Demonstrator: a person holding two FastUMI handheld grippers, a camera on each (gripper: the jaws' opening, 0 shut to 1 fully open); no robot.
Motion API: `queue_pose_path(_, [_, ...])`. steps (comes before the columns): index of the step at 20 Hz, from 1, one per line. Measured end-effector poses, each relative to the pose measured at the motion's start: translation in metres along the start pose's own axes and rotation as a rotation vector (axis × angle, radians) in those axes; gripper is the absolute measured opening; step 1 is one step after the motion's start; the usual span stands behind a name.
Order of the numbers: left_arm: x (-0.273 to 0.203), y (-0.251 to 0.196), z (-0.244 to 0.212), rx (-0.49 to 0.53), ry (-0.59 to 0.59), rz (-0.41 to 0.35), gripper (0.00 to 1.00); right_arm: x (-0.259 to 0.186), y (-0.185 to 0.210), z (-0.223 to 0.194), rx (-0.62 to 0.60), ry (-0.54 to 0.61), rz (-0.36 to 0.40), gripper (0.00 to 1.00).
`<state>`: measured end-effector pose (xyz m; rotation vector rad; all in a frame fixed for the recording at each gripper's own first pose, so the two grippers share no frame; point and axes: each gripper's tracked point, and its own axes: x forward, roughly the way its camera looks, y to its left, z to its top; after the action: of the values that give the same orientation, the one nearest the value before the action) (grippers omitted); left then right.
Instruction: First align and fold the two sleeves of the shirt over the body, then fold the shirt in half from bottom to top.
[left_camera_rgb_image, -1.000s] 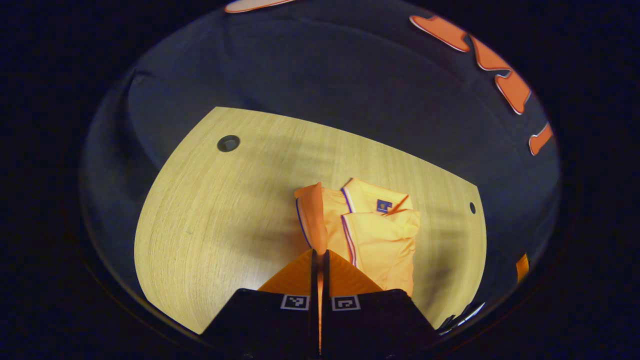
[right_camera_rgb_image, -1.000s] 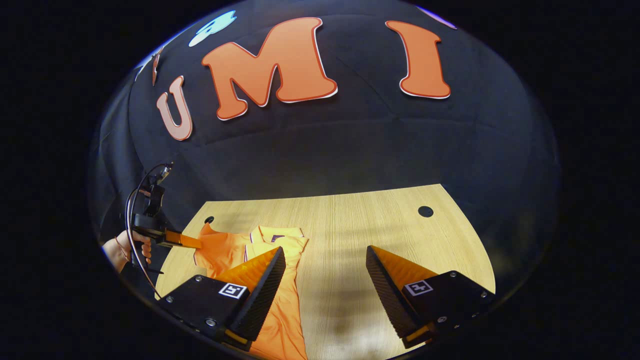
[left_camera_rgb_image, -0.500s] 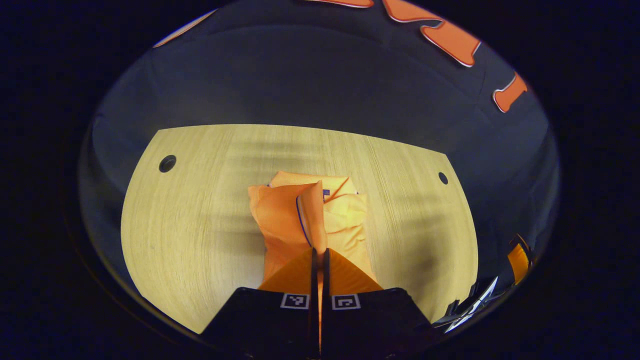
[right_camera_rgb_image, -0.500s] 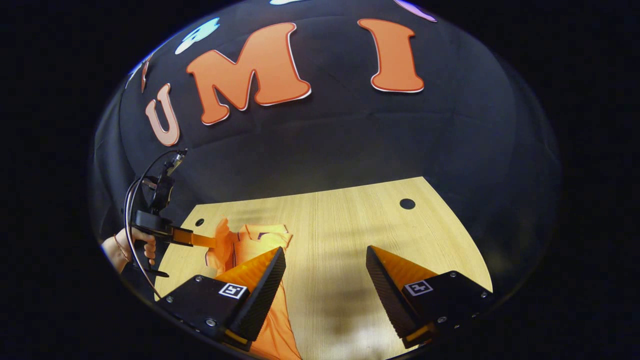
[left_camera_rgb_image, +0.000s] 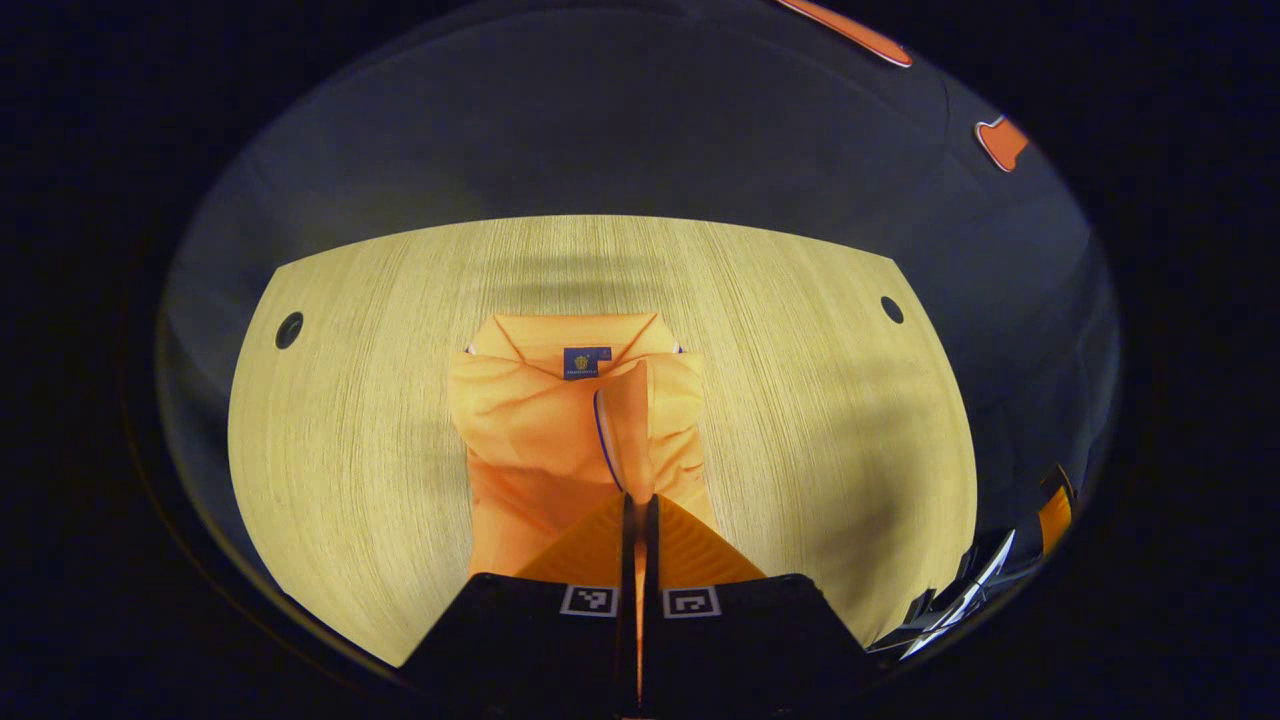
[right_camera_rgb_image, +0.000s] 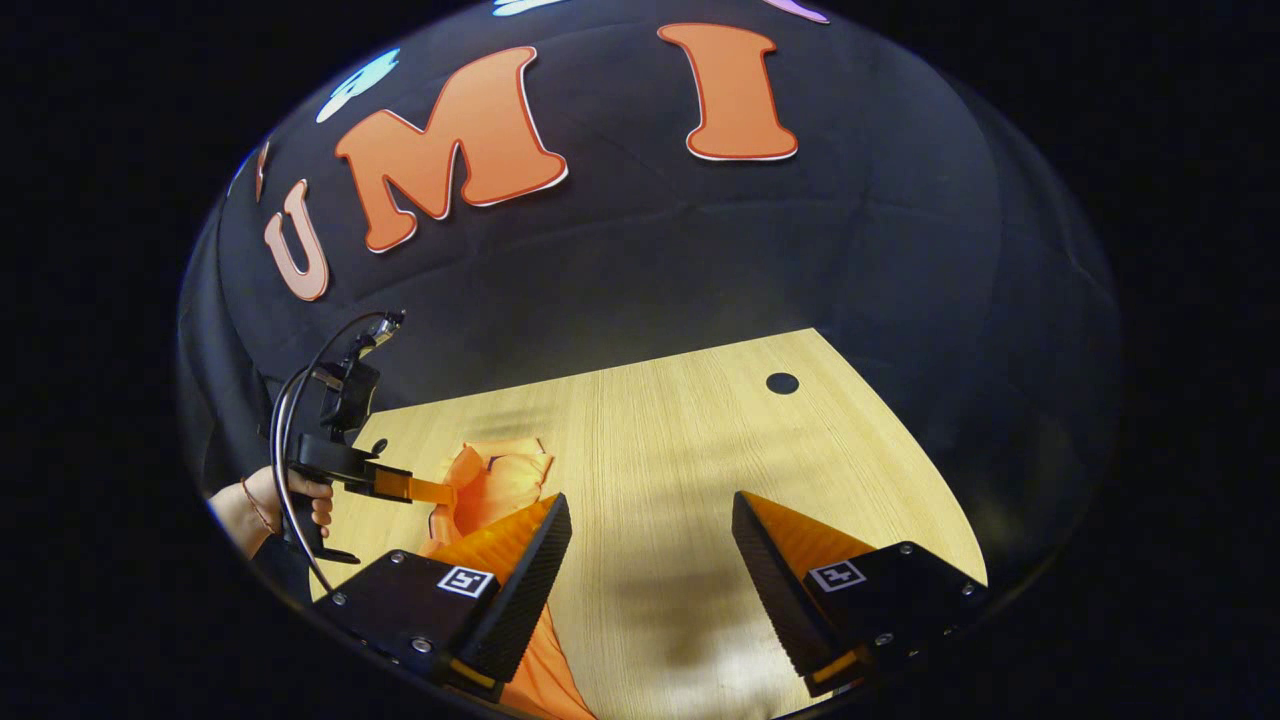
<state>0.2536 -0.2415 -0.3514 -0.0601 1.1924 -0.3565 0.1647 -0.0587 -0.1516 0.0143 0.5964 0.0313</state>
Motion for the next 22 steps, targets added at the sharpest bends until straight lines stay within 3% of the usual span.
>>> queue_pose_path(6, [0.014, -0.008, -0.006, -0.054, 0.030, -0.043, 0.06, 0.006, -0.005, -0.007, 0.010, 0.025, -0.008, 0.99])
queue_pose_path(8, [0.015, -0.010, -0.003, -0.053, 0.016, -0.066, 0.15, 0.010, -0.004, -0.007, 0.016, 0.031, -0.010, 0.99])
queue_pose_path(11, [0.007, -0.009, 0.000, -0.039, -0.005, -0.080, 0.84, 0.017, 0.003, -0.008, 0.022, 0.049, -0.001, 0.99])
queue_pose_path(14, [0.000, 0.002, -0.001, -0.032, -0.024, -0.052, 0.86, 0.020, 0.015, -0.012, 0.000, 0.062, 0.011, 0.99])
queue_pose_path(15, [-0.007, 0.007, -0.002, -0.030, -0.027, -0.050, 0.99, 0.021, 0.021, -0.012, -0.006, 0.068, 0.018, 0.99])
queue_pose_path(22, [-0.058, 0.056, -0.016, 0.039, -0.114, 0.026, 0.99, 0.025, 0.073, -0.028, -0.065, 0.105, 0.070, 0.99])
